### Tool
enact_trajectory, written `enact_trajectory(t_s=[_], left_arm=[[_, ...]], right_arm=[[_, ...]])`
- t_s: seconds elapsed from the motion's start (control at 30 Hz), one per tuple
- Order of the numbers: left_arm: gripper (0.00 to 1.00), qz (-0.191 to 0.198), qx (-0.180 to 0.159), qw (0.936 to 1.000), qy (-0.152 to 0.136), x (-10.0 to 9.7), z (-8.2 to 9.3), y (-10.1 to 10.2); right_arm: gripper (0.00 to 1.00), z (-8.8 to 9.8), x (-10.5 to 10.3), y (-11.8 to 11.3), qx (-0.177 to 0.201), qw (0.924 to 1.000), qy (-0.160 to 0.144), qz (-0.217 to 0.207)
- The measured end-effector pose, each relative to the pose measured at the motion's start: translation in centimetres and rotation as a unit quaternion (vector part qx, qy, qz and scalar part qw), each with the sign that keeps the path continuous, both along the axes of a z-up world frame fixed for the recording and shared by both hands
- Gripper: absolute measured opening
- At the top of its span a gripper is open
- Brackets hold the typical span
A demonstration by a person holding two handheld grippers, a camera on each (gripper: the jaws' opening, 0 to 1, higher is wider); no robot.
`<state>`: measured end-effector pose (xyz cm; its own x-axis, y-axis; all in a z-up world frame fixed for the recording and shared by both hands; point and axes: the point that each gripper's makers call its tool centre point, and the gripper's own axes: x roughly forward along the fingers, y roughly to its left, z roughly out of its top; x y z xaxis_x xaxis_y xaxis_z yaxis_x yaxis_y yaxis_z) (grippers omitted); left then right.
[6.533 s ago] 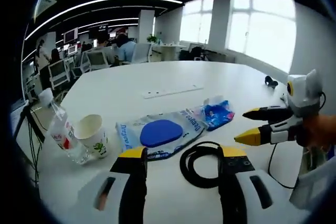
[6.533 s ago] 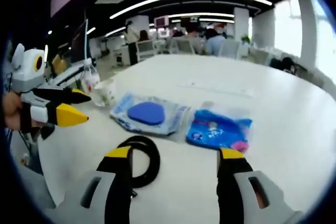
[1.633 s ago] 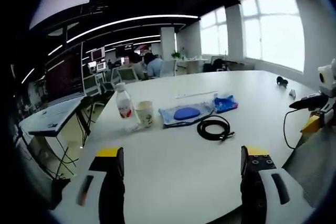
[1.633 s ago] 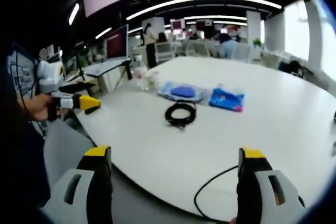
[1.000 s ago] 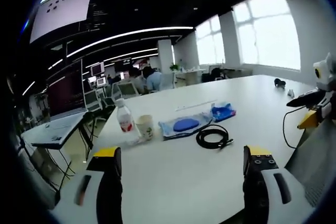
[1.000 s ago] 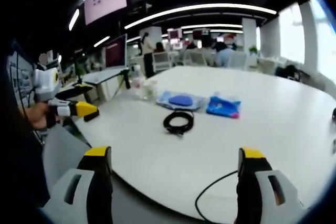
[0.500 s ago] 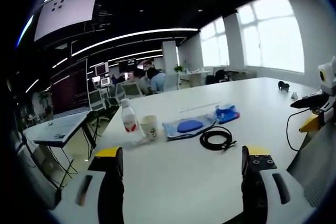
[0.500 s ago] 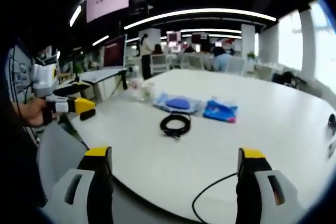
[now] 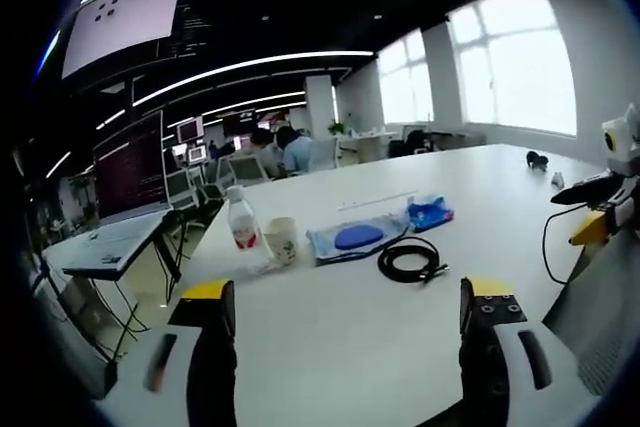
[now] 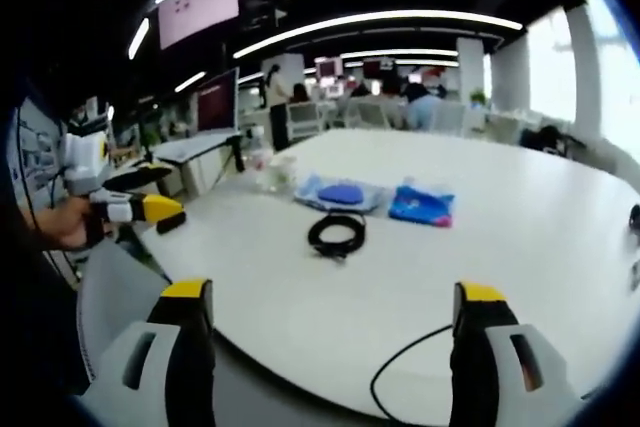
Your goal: Arrange the tabletop items into an orderly group along one side of the table until the central work area is clear of visible clutter.
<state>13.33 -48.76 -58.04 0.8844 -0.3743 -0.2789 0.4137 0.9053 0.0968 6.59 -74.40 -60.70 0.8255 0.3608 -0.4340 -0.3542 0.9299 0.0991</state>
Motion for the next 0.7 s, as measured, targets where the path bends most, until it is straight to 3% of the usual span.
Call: enact_trajectory(t_s=[0.7], left_arm=[[0.9,-0.003,0.001,1.0,0.006,-0.13,-0.17,-0.05]], right_arm=[[0.96,-0.41,-0.13,-0.36,-0.001,0.9999,0.013,-0.007]])
